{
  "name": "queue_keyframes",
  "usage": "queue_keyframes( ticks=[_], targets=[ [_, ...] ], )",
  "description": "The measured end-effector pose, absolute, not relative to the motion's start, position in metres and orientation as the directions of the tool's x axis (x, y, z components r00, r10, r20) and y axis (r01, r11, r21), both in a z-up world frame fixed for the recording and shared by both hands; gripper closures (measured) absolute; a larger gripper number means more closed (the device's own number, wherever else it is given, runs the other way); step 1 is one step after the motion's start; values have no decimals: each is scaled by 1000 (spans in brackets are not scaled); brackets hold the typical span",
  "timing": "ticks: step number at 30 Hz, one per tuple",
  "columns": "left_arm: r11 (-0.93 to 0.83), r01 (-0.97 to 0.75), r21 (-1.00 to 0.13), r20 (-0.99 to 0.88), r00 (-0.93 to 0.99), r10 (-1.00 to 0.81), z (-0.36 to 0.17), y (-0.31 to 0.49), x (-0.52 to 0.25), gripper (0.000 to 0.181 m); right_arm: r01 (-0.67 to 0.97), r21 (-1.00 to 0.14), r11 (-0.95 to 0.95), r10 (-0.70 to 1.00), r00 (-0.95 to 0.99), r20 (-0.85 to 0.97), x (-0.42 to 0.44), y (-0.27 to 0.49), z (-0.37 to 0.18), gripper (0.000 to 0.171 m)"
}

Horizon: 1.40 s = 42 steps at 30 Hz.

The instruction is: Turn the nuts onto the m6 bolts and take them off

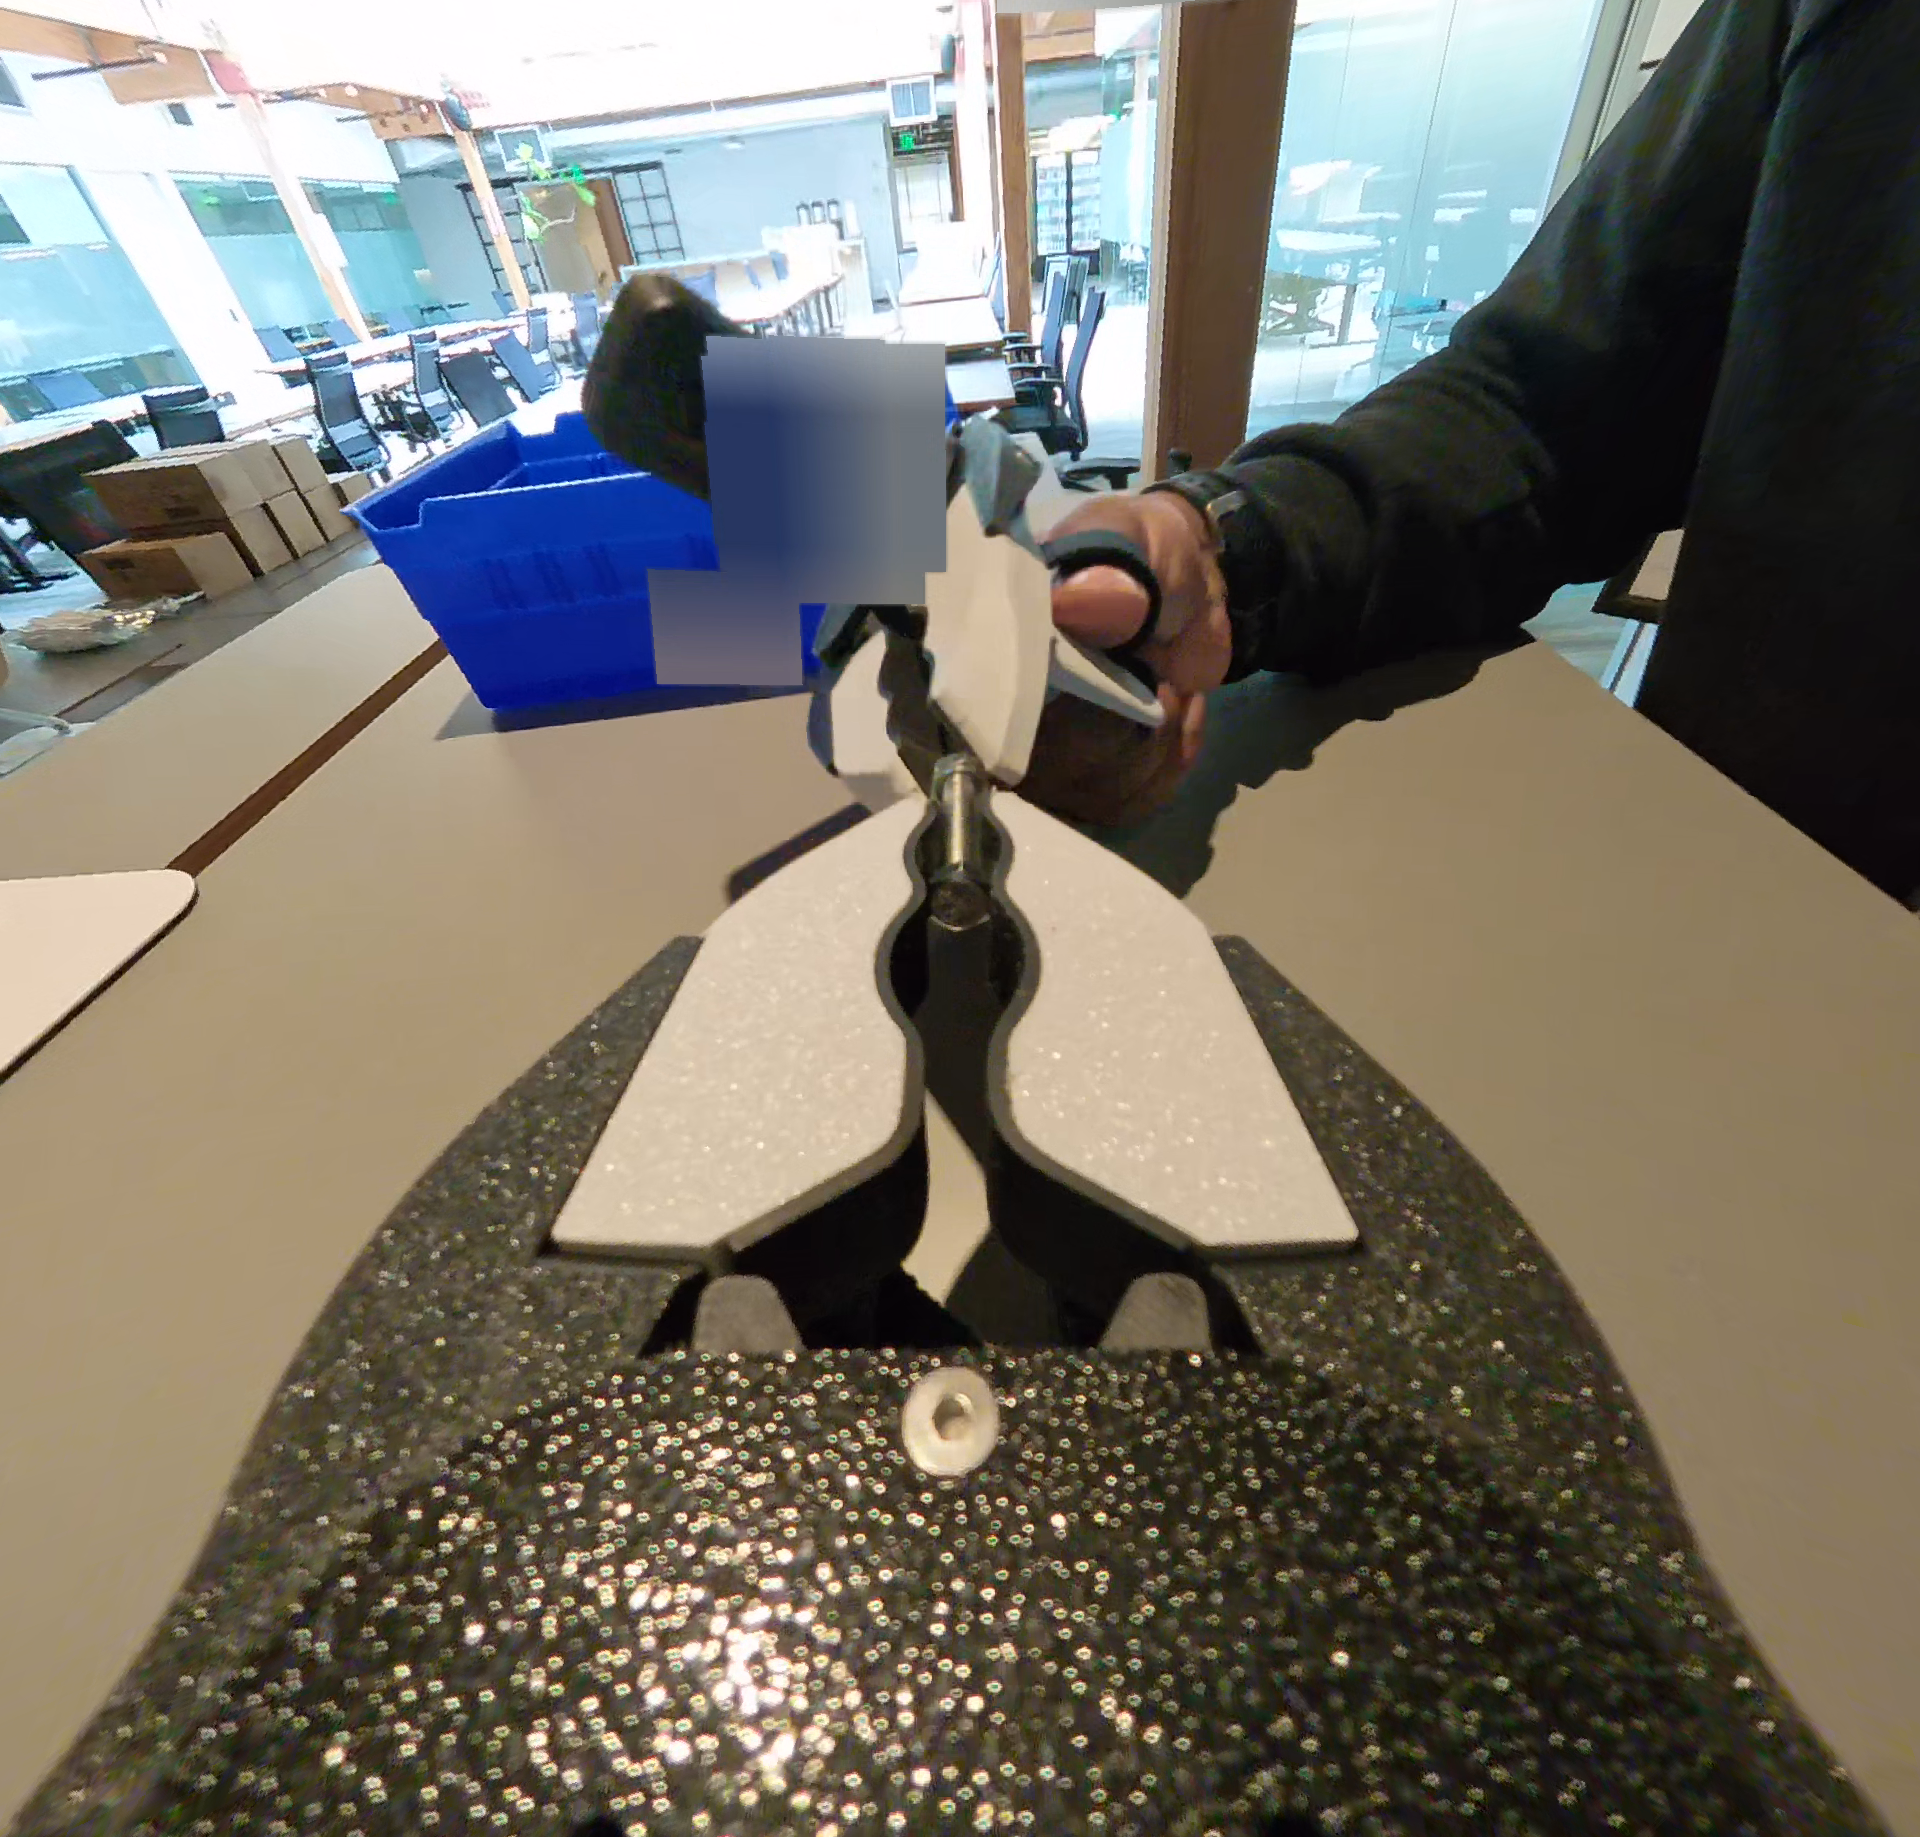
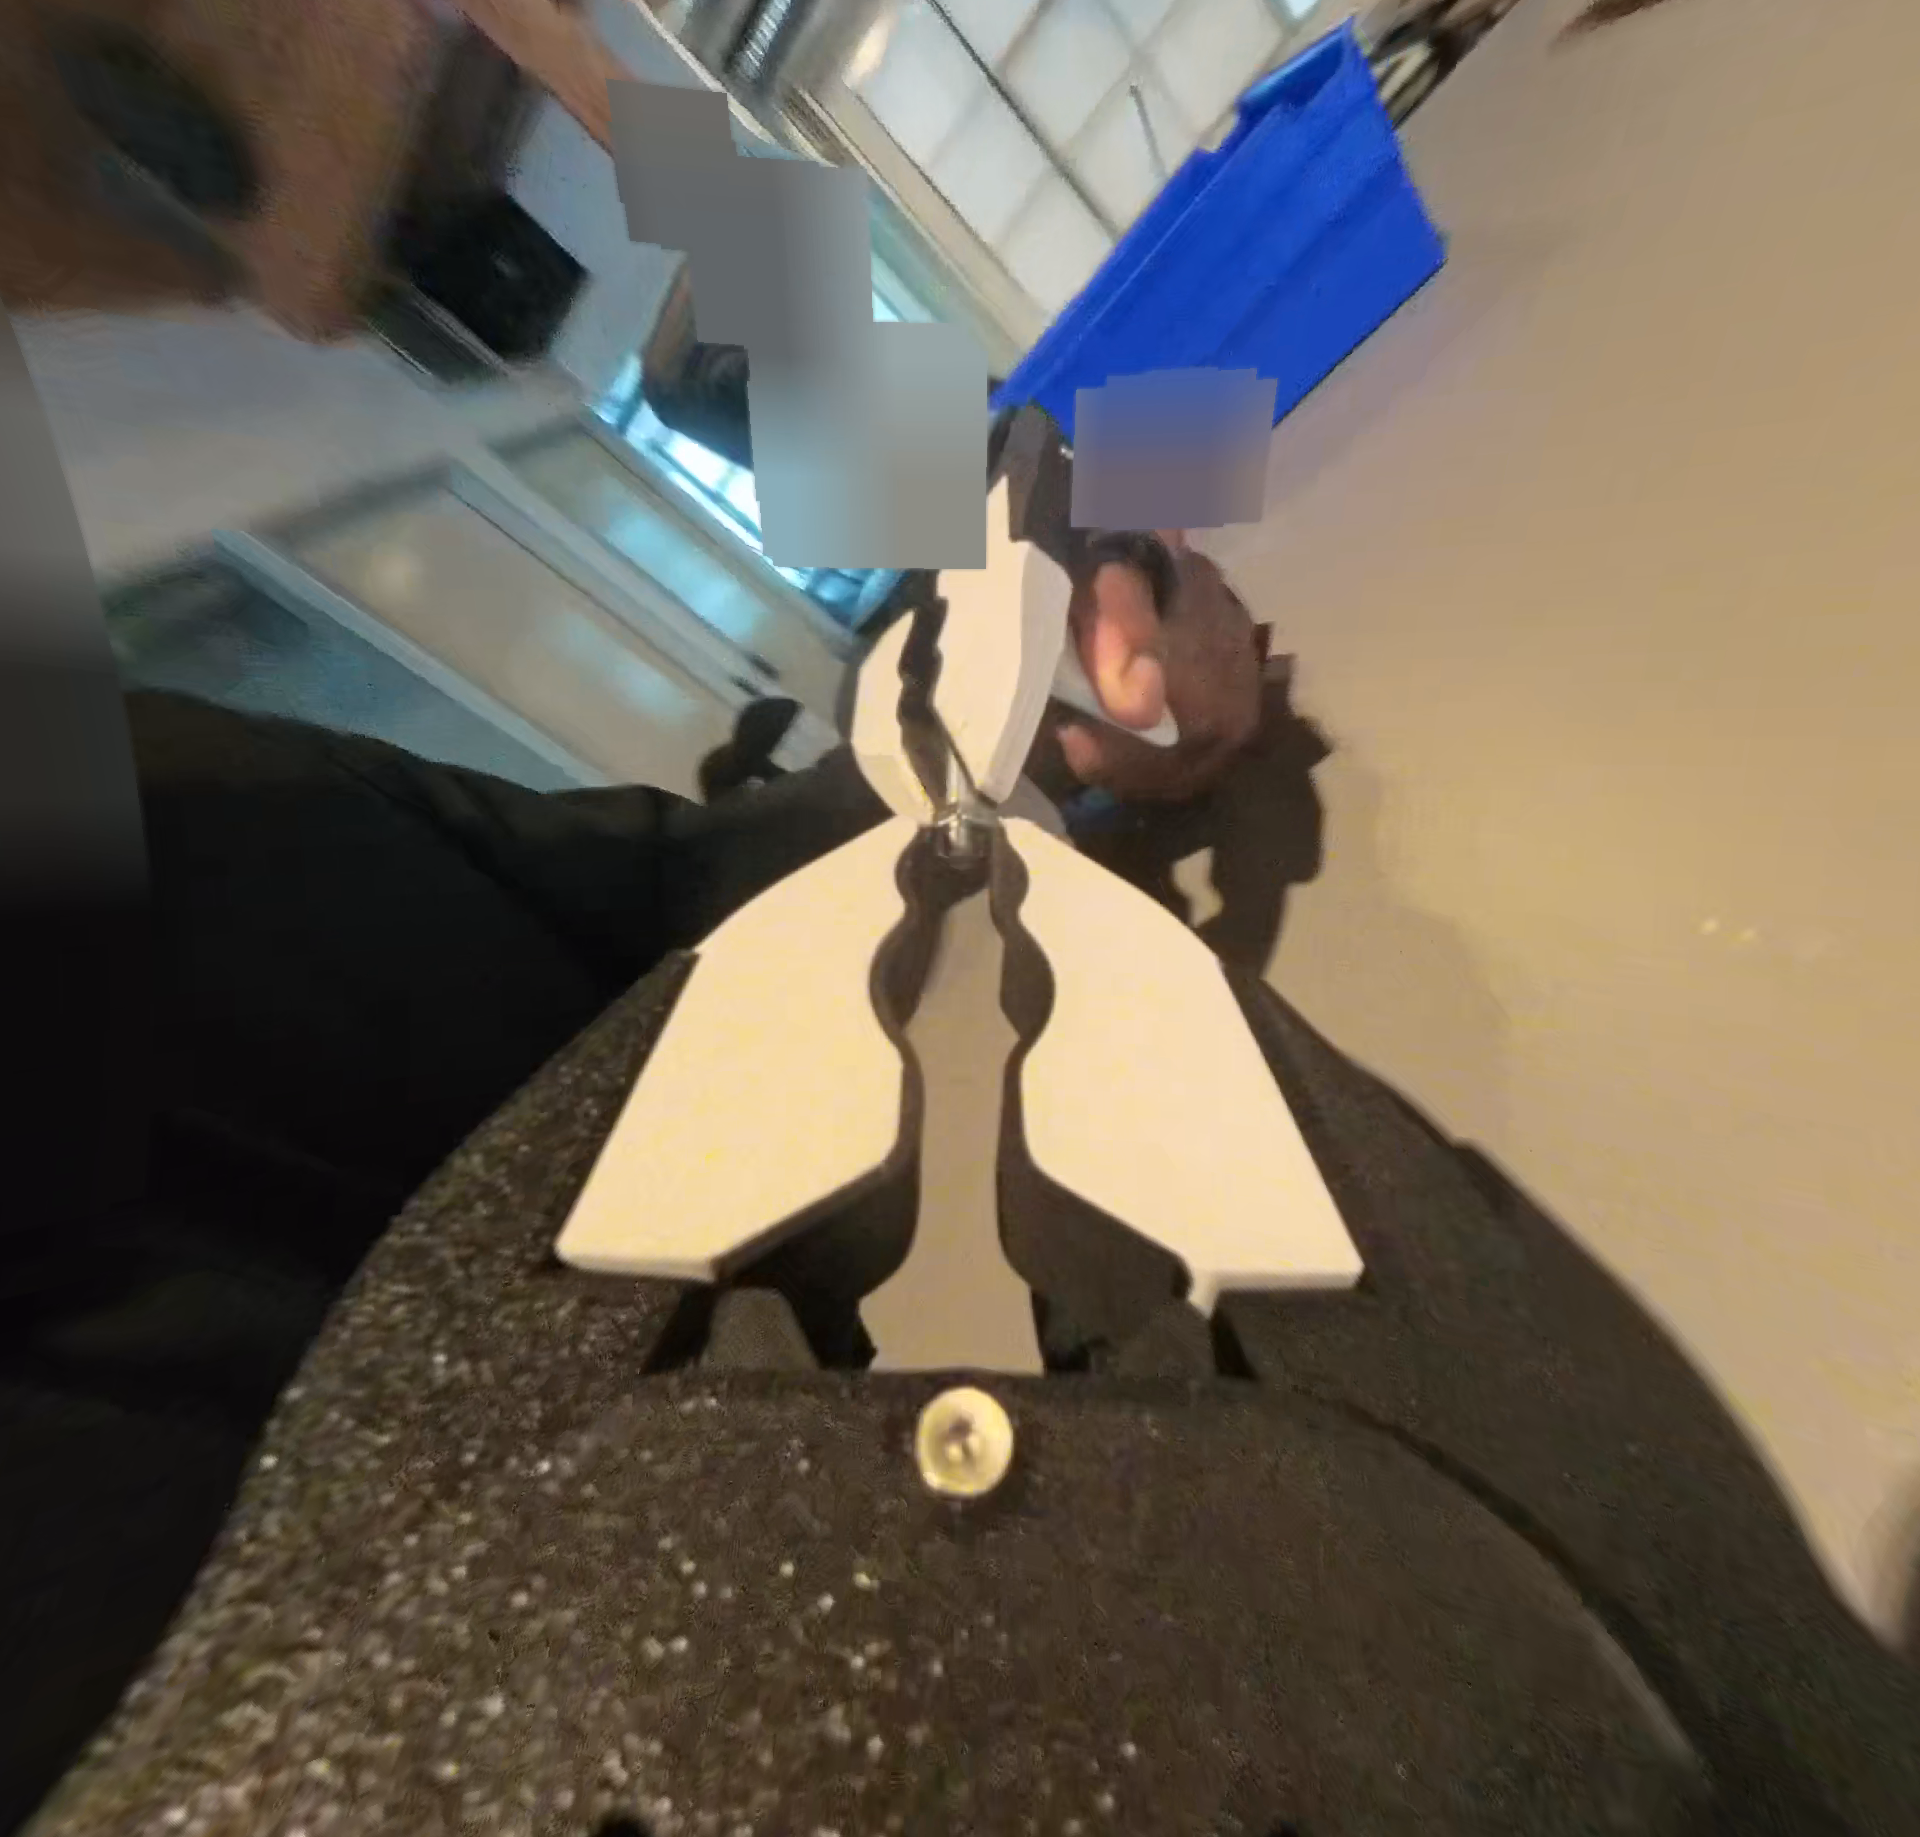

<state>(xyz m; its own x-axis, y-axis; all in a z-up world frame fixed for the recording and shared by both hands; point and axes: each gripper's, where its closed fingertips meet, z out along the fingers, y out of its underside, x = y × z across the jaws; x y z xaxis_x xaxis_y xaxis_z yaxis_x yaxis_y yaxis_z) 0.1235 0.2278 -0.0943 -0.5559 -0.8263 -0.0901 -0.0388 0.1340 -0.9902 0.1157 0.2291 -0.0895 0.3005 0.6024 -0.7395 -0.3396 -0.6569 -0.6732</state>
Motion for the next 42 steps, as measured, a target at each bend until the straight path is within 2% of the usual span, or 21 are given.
queue_keyframes(
  ticks=[2, 4, 6, 11, 16, 22, 26, 29, 31, 33, 35, 38, 42],
  targets=[
    [132, -38, -991, -89, -554, -827, -94, 228, 124, 176, -341, -688, -641, 623, 293, -726, 116, 229, -89, 161],
    [117, -30, -993, -81, -552, -830, -92, 230, 123, 176, -296, -760, -579, 669, 360, -650, 117, 230, -88, 150],
    [94, -20, -995, -68, -549, -833, -89, 232, 122, 176, -219, -843, -491, 711, 459, -533, 119, 231, -89, 139],
    [89, -22, -996, -62, -555, -829, -89, 232, 122, 176, -23, -970, -241, 723, 663, -195, 128, 237, -85, 137],
    [80, -24, -996, -53, -557, -829, -89, 232, 122, 176, 152, -987, -61, 711, 700, 64, 125, 232, -81, 144],
    [83, -31, -996, -51, -567, -822, -90, 230, 122, 176, 262, -965, -2, 696, 693, 186, 118, 231, -86, 146],
    [90, -37, -995, -52, -579, -814, -91, 228, 121, 176, 273, -962, -5, 685, 701, 195, 116, 232, -88, 156],
    [90, -39, -995, -52, -572, -818, -91, 229, 121, 176, 213, -973, -86, 694, 714, 95, 117, 234, -89, 161],
    [91, -39, -995, -53, -567, -822, -91, 230, 122, 176, 66, -969, -238, 709, 693, -127, 116, 234, -90, 161],
    [98, -37, -995, -59, -568, -821, -91, 229, 121, 176, -132, -886, -445, 689, 581, -433, 114, 232, -89, 161],
    [108, -46, -993, -63, -566, -822, -93, 229, 122, 176, -241, -797, -553, 656, 464, -596, 114, 230, -90, 161],
    [111, -51, -993, -64, -562, -825, -94, 229, 123, 176, -241, -812, -531, 682, 447, -579, 116, 230, -90, 161],
    [77, -33, -996, -45, -559, -828, -89, 232, 121, 176, -117, -919, -375, 729, 575, -371, 121, 234, -91, 139]
  ],
)
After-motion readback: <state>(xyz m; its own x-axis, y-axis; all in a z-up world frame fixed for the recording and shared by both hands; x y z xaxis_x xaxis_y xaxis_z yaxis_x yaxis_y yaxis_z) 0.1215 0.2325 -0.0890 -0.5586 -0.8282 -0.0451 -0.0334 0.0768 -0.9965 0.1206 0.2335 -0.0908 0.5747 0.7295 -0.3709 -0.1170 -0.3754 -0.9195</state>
